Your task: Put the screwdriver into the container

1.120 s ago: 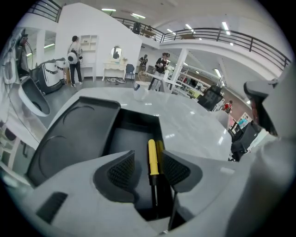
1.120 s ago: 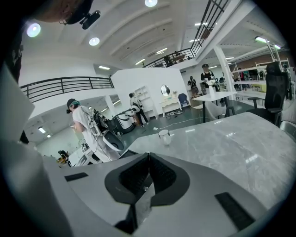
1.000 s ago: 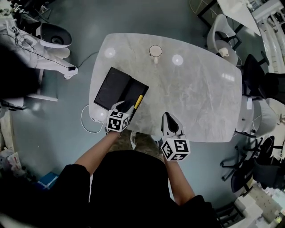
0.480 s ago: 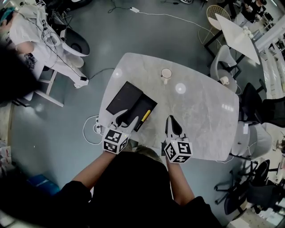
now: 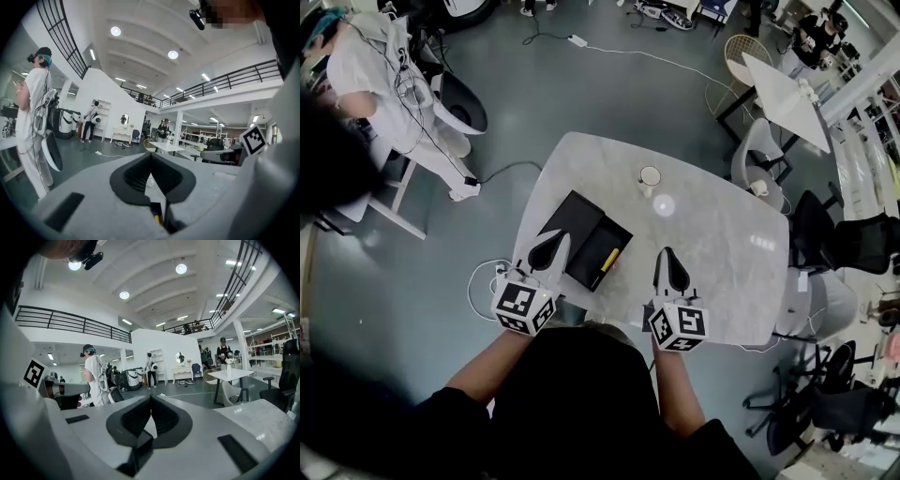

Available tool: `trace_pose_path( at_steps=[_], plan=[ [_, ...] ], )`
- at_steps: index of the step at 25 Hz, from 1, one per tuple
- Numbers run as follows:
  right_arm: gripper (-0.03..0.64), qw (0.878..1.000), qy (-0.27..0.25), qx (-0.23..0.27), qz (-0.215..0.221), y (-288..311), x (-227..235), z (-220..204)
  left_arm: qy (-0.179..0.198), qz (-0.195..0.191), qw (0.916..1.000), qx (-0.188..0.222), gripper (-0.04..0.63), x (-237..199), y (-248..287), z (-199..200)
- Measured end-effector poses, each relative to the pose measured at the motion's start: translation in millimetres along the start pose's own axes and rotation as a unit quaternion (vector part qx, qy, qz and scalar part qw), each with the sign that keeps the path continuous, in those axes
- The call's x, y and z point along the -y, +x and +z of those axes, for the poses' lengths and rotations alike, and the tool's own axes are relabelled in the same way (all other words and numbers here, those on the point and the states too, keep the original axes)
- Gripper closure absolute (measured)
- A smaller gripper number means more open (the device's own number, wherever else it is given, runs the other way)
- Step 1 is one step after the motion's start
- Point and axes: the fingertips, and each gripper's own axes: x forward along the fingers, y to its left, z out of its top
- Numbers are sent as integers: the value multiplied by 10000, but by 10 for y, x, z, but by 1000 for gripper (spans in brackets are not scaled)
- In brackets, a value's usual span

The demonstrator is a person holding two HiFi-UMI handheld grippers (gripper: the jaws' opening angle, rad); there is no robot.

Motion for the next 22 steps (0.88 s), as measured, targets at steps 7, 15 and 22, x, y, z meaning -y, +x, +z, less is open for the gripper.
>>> trace_pose_path(
  at_steps=[7,15,22],
  plan=[
    [604,9997,-73,51,-231,48,-305,142,156,-83,9998,88,578,-325,-205,329],
    [604,9990,-87,-20,-447,-48,-594,89,174,-452,9988,-7,578,-406,-225,303],
    [604,9970,-275,-13,-718,-139,-742,33,129,-808,9966,-29,578,-363,-294,319]
  ],
)
